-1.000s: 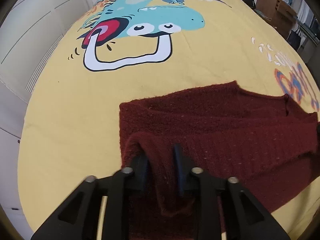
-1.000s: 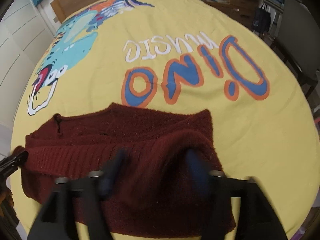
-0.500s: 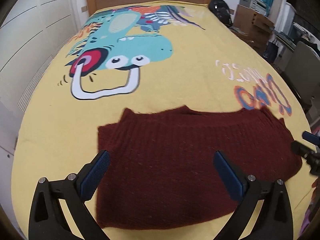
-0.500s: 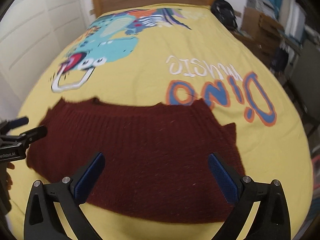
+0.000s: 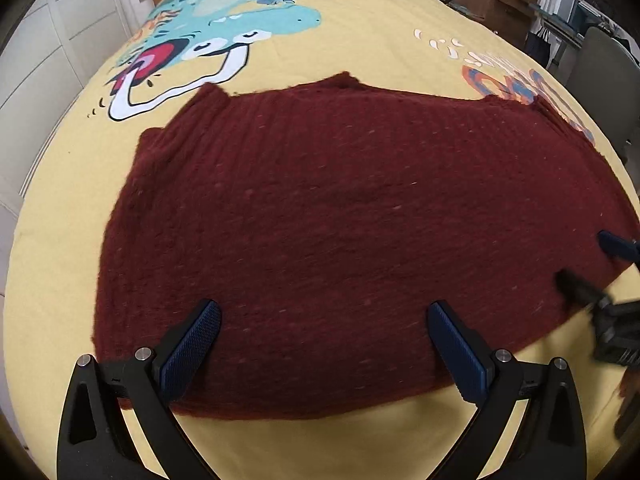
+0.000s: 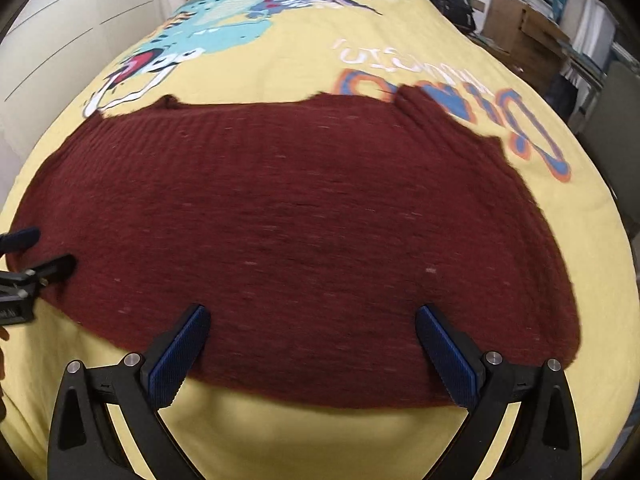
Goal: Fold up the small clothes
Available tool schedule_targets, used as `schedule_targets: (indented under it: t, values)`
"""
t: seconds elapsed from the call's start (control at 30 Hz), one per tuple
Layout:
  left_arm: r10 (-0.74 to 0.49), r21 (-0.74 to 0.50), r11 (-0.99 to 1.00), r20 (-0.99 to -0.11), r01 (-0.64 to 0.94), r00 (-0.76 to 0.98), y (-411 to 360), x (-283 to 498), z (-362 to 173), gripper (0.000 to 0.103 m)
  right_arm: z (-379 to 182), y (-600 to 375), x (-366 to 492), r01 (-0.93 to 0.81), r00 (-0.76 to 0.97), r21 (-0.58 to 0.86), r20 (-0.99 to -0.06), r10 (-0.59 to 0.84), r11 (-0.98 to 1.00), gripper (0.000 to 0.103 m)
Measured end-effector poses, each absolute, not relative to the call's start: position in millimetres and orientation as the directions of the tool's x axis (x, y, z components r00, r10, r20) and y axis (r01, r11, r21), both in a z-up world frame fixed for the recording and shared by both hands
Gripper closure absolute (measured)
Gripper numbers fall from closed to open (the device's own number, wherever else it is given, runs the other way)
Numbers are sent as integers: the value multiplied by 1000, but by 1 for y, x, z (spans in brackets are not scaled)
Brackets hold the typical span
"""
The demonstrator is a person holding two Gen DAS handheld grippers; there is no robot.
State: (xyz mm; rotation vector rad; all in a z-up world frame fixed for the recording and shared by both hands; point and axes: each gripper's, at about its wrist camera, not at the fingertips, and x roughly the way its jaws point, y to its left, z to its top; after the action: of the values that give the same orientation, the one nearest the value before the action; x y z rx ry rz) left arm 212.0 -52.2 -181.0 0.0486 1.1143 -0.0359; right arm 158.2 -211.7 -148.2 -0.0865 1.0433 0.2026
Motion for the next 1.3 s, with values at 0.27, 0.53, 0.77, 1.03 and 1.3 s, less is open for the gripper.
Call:
schedule_targets:
  t: [0.27, 0.53, 0.77, 1.03, 1.3]
  values:
    - [5, 1, 1000, -894, -8, 448, -14, 208, -181, 1, -146, -266, 162, -107, 490, 30, -868, 79, 994, 0]
    - [8, 3, 1000, -885, -12, 465, -12, 200, -187, 1, -158, -275, 160, -90, 478, 59, -873, 95, 994, 0]
    - [-14, -12, 1000, -904, 7, 426, -11, 206, -182, 1, -140, -266, 161, -98, 463, 40, -883, 81, 994, 0]
    - [-44, -71, 996, -898, -46, 437, 7, 204, -143, 1, -93, -252, 146, -100, 507, -7, -861, 45, 995, 0]
    - [-110, -171, 979, -905, -114, 411, 61, 204, -128, 1, -82, -247, 132, -153, 496, -16, -866, 63, 988, 0]
